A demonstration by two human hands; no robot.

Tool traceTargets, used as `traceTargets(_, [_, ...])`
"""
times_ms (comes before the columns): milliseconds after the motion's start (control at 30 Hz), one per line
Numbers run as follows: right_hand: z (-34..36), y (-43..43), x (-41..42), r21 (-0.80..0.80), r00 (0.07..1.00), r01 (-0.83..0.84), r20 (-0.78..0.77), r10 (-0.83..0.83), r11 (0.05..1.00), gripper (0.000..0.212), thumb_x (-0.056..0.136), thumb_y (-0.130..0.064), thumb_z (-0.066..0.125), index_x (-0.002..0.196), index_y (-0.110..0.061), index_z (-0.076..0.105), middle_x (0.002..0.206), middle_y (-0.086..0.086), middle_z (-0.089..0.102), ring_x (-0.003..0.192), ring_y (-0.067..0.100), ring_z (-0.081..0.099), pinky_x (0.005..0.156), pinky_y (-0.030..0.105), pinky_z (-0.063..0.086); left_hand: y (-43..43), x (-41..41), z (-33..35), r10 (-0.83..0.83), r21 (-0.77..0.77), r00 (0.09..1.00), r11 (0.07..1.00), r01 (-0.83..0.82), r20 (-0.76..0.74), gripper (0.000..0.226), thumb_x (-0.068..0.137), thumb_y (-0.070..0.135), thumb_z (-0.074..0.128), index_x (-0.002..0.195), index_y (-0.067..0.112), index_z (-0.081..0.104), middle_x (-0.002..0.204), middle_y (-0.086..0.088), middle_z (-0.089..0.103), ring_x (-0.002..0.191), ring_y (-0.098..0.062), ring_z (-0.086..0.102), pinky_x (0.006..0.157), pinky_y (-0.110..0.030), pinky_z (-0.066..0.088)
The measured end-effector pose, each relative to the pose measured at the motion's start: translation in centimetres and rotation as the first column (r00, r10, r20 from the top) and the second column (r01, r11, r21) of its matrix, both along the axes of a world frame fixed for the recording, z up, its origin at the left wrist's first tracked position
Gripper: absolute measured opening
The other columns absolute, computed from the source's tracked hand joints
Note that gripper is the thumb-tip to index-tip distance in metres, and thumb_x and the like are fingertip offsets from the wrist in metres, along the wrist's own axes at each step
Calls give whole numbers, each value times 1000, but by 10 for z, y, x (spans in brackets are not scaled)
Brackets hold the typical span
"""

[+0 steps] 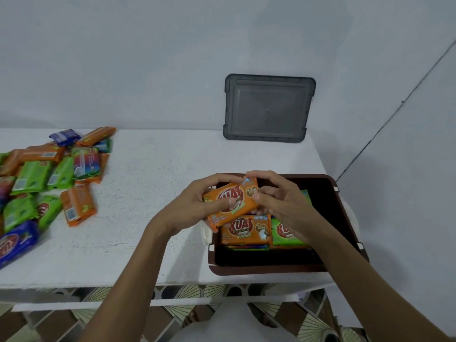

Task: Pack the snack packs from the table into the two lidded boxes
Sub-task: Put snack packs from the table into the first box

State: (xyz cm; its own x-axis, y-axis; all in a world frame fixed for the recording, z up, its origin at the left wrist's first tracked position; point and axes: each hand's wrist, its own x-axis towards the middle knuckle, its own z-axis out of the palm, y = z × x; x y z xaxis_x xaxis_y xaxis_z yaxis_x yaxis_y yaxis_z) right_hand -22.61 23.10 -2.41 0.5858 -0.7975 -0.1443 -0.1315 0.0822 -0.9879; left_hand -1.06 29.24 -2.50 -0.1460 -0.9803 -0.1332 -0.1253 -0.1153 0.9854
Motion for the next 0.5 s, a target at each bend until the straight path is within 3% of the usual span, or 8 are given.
traceTargets(100, [0,-1,-17,47,999,13,30,-14,999,35,94,-1,55,120,-24,63,111,14,68,102,35,67,86,49,56,-2,-1,-3,57,-14,998,998,-56,17,38,89,27,64,126,31,59,107,6,71,97,-17,71,59,-32,59])
traceTargets(233, [2,-3,-59,38,996,79,-52,-77,996,32,94,-6,56,117,-24,67,115,7,68,104,29,68,88,52,56,-6,2,-12,164,-106,982,982,-154,91,30,96,19,57,125,26,59,100,3,73,91,-16,71,64,-33,60])
traceTargets(367, [8,-3,-103,16,985,99,-140,-95,995,30,91,-10,60,117,-24,68,113,-1,70,106,23,68,81,39,59,-6,5,-29,210,-165,949,971,-173,237,27,96,28,56,122,30,62,101,11,71,100,-12,66,65,-29,60])
traceTargets(500, [10,-4,-126,24,965,81,-251,-72,996,32,89,-9,64,116,-26,68,114,-2,67,101,14,68,74,28,59,-5,0,-43,259,-206,925,957,-206,277,23,96,27,57,117,30,65,97,11,69,98,-9,63,74,-28,57])
